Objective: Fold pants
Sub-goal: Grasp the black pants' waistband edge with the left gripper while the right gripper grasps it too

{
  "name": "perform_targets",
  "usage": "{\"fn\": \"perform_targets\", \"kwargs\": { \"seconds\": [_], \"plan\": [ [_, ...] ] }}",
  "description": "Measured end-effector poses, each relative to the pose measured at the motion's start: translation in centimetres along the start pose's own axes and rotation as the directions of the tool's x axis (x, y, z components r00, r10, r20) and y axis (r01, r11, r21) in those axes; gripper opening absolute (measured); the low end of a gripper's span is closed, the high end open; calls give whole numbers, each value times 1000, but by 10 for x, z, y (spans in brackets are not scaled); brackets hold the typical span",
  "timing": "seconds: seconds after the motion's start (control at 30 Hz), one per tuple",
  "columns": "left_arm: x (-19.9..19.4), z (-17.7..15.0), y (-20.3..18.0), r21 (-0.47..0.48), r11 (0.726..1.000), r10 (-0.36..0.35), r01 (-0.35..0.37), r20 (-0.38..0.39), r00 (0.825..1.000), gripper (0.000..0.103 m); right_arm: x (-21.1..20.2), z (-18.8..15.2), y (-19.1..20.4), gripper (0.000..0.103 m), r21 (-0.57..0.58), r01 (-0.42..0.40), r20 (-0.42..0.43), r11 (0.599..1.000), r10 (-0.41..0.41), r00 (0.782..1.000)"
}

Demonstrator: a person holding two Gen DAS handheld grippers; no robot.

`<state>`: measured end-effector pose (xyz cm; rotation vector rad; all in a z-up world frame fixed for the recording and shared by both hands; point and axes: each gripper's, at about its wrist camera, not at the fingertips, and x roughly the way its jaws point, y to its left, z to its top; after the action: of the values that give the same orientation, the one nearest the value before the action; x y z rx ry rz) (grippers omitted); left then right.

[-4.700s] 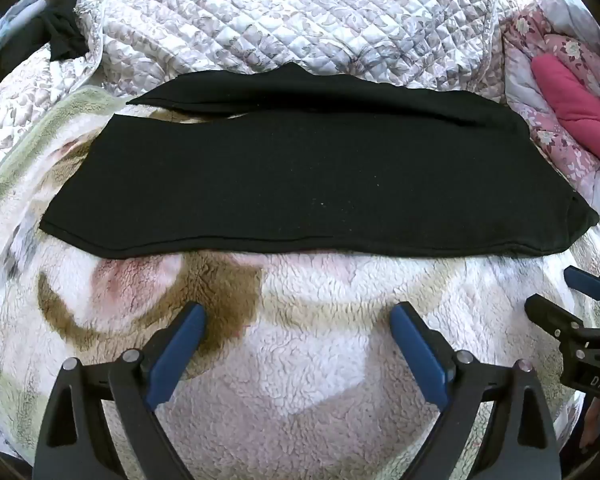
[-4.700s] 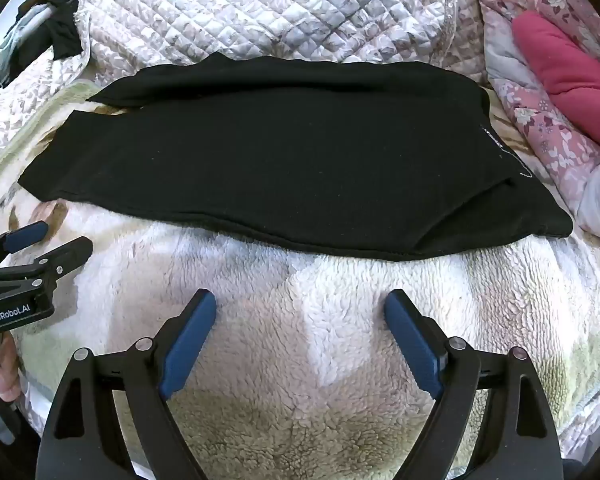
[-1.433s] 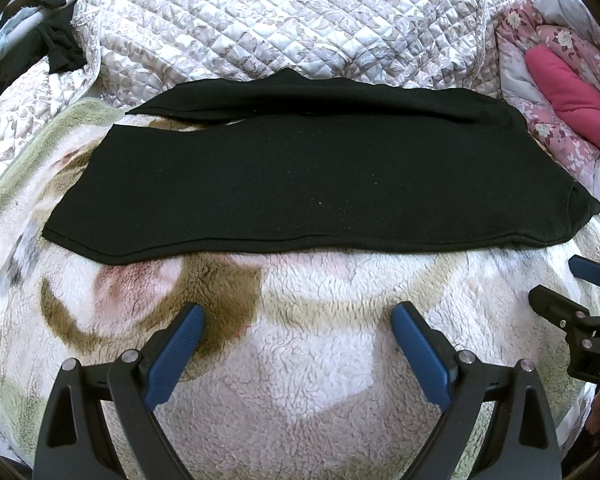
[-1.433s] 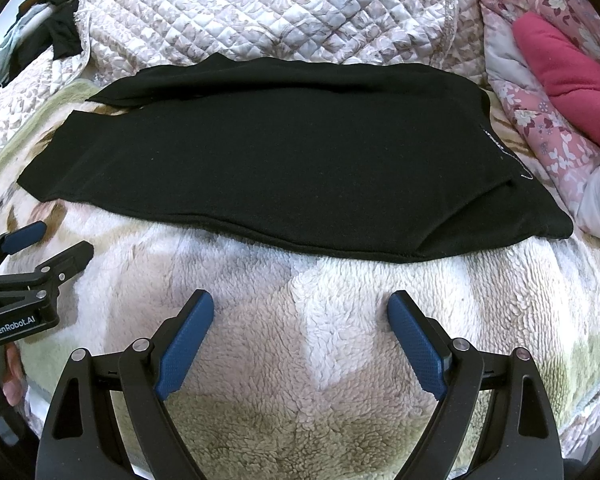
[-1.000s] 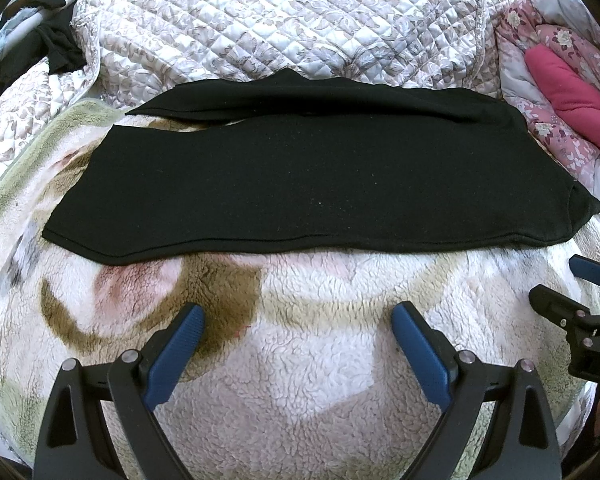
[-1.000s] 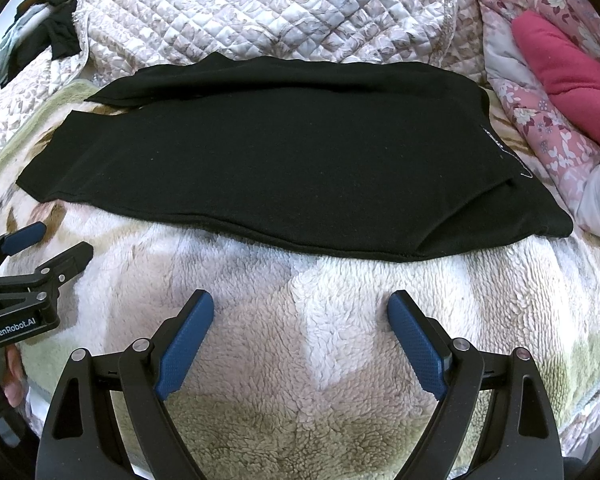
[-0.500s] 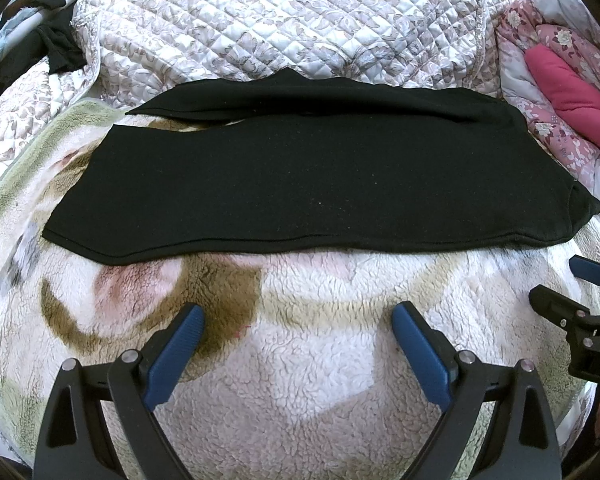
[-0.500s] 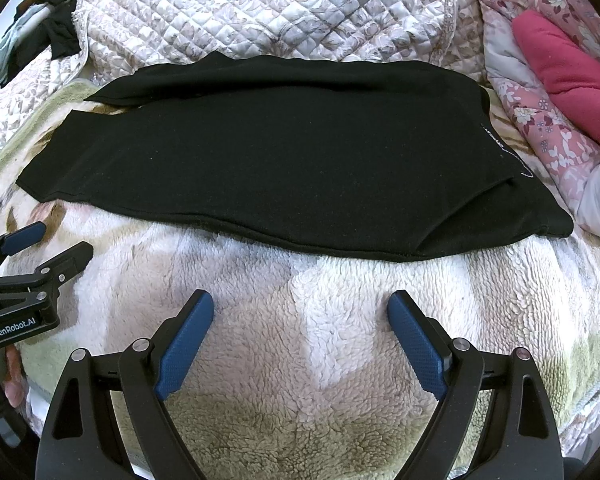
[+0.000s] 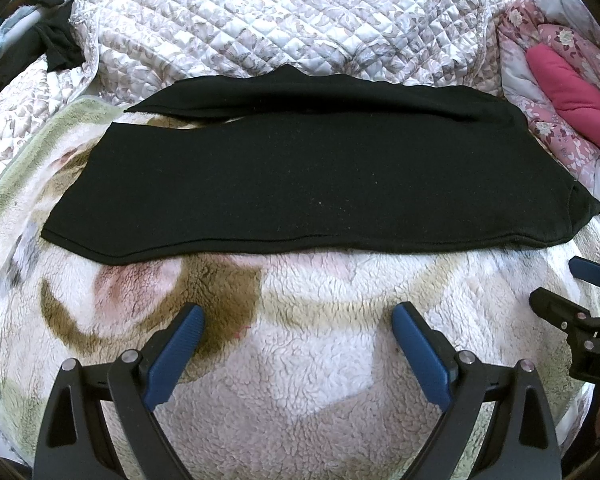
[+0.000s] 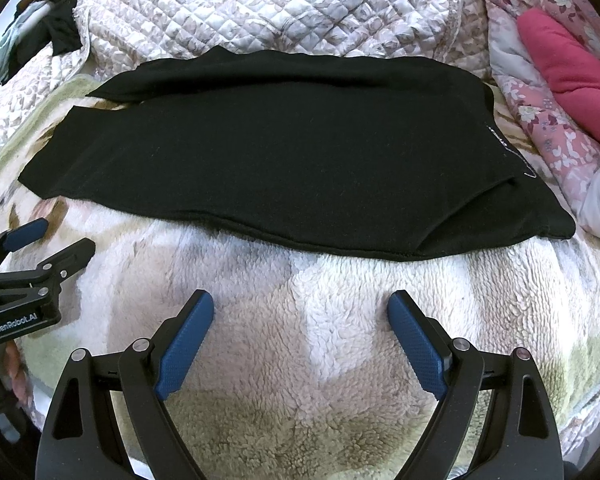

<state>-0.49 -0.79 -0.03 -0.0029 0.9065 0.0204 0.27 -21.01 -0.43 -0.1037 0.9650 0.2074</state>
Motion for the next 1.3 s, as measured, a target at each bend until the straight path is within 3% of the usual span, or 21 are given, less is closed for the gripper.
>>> {"fn": "perform_targets", "kwargs": {
  "seconds": [0.27, 0.4, 0.67, 0.9, 1.13, 1.23, 1.3],
  "plan": [
    [2, 4, 4, 0, 1000, -6, 6, -13, 1000, 96, -7, 0, -3, 88, 9, -9, 8, 1000, 9, 1000],
    [-1, 7, 7, -9, 1000, -16, 15, -11, 1000, 90, -15, 1, -14, 86, 46, -10, 30, 999, 8, 1000],
    [-11, 14, 51, -133, 991, -13, 18, 37, 999, 88, -17, 4, -64, 85, 231, -16, 44, 973, 6, 999],
    [5, 12, 108, -340, 940, -12, 13, 5, 1000, 88, -9, 13, -100, 82, 391, -118, 92, 913, 89, 992],
    [17, 18, 140, -468, 881, -45, 65, 54, 998, 85, -5, 32, -122, 80, 464, -181, 199, 867, 97, 975],
    [22, 25, 142, -473, 878, -41, 68, 66, 997, 84, -2, 38, -129, 73, 488, -184, 218, 853, 85, 972],
    [26, 31, 141, -466, 883, -26, 56, 71, 997, 78, 0, 40, -134, 62, 500, -177, 219, 848, 74, 973]
  ]
}}
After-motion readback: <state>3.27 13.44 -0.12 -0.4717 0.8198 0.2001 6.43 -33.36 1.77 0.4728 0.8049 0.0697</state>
